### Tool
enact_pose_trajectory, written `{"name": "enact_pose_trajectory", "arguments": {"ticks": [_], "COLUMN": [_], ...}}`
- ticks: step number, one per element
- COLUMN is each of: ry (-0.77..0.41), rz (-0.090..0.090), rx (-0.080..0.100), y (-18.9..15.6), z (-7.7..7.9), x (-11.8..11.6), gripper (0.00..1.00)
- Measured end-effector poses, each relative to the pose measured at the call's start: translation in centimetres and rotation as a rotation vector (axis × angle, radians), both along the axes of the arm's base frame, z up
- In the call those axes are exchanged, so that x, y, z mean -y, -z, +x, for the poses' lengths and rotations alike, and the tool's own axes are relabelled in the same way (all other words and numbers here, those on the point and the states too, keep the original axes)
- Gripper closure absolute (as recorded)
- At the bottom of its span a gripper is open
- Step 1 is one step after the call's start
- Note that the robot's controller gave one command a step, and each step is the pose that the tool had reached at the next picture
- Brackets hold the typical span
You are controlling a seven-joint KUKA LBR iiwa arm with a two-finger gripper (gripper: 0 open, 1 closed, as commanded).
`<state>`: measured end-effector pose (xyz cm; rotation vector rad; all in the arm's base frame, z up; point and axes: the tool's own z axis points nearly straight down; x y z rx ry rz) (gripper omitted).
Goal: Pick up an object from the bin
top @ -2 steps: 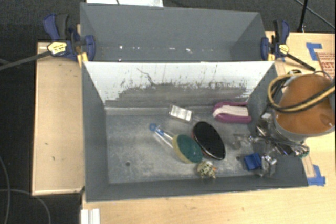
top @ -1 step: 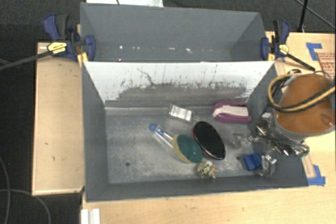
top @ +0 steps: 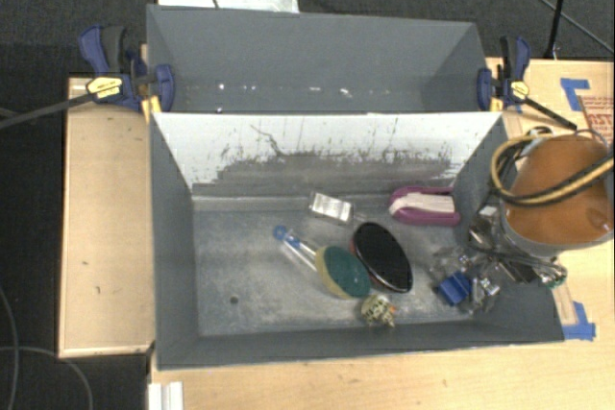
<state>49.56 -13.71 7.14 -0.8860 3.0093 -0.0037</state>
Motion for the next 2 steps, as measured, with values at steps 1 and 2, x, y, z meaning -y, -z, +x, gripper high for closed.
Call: {"name": "enact_pose_trajectory", "arguments": {"ticks": [1, 2], "ry": [0.003, 0.008], "rz": [-0.001, 0.001], "rx": [0.005, -0.001], "y": [-8.98, -9.46], "z": [0.22, 0.34], "x": [0.04, 0.04], "gripper": [1.00, 1.00]}}
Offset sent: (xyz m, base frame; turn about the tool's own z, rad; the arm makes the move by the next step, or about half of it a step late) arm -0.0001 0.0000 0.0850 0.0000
